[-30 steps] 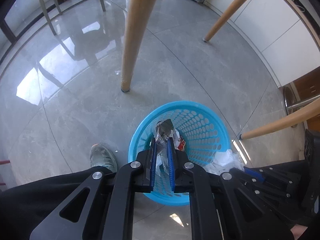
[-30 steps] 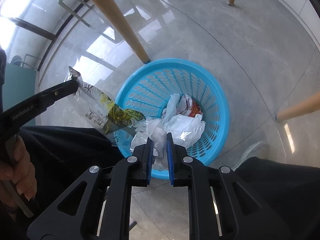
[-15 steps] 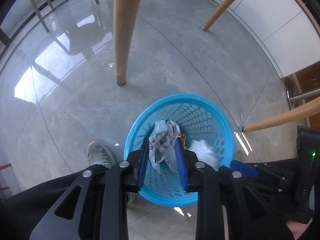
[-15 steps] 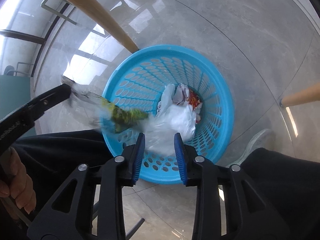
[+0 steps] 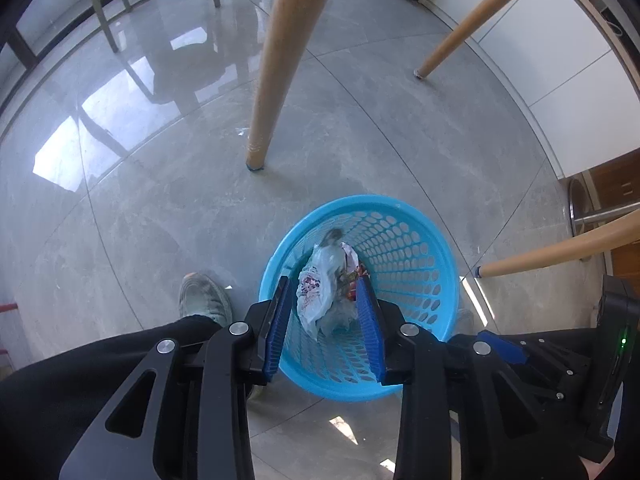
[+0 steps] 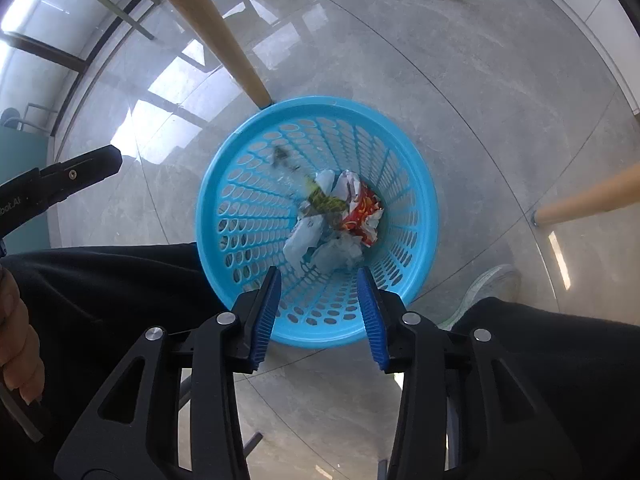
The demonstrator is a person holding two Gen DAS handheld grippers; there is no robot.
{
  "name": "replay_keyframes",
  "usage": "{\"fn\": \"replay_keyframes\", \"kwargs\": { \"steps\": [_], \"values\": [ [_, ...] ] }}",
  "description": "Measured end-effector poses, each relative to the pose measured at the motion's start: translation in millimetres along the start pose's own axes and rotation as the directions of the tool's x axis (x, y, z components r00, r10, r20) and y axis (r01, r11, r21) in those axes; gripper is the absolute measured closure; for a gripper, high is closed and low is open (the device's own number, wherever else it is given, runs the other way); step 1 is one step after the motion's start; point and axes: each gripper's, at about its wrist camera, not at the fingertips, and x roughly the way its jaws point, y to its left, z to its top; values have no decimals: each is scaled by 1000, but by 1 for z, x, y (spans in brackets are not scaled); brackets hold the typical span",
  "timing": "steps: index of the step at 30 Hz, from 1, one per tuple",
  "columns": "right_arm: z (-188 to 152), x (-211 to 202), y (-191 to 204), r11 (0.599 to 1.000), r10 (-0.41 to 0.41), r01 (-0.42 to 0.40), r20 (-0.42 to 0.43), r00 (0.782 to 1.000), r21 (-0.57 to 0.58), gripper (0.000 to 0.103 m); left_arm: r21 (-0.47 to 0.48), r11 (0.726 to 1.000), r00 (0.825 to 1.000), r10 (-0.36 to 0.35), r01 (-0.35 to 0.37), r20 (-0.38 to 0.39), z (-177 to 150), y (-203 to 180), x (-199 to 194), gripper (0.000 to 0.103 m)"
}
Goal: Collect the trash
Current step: 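Withdraw both open tools up from the basket toward the table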
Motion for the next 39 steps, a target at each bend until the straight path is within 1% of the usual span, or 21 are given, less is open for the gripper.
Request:
{"fn": "replay_keyframes", "kwargs": {
  "steps": [3,8,10,11,13,14,18,19,20,21,23,24,26,29,33,36,37,39],
  "values": [
    [-7,-15,4,1000,1,-1,13,1000,-20,62,-5,1000,1000,-9,9,23,-6,0,-18,63],
    [-24,-42,10,999,5,-3,35,999,-54,57,5,1000,998,10,-10,70,-19,3,-51,60],
    [-32,-53,11,998,18,-15,42,999,-61,55,-3,1000,996,3,-2,91,-25,6,-65,58],
    [-37,-59,11,998,11,-8,50,999,-69,53,-10,1000,994,-5,6,105,-28,9,-73,57],
    [-46,-72,18,994,-26,34,72,997,-107,50,-18,1000,992,-12,14,129,-35,12,-86,54],
    [-51,-77,22,991,-33,43,81,996,-125,50,-16,1000,989,-15,18,146,-39,12,-94,53],
    [-74,-100,32,984,-8,27,105,994,-177,48,33,999,980,-2,-5,197,-54,7,-117,49],
    [-80,-109,33,983,-3,25,122,993,-182,45,44,999,978,2,-12,209,-58,6,-123,49],
    [-85,-118,34,982,0,27,141,990,-187,43,51,999,976,1,-13,217,-61,7,-127,48],
    [-90,-127,34,980,-8,39,161,987,-194,43,60,998,976,-16,3,216,-66,7,-132,48],
    [-103,-146,41,966,-66,121,238,969,-227,42,73,996,977,-59,45,203,-73,9,-140,48],
    [-110,-155,43,965,-57,121,263,963,-234,42,88,995,977,-58,41,207,-77,9,-145,47],
    [-120,-169,43,966,-38,106,277,960,-236,42,117,993,974,-44,18,222,-83,7,-154,44],
    [-131,-185,40,968,-27,97,293,956,-229,42,142,990,968,-58,24,242,-90,6,-168,42],
    [-142,-207,36,970,-19,97,328,945,-223,42,187,982,955,-75,21,286,-98,-1,-194,30],
    [-149,-227,34,972,-4,91,368,930,-218,40,226,974,943,-83,8,322,-105,-9,-211,23],
    [-152,-234,34,972,4,87,381,925,-220,38,241,970,940,-99,18,327,-106,-12,-217,22],
    [-157,-250,31,973,17,80,410,912,-217,37,260,965,934,-130,41,332,-108,-15,-228,17]
  ]
}}
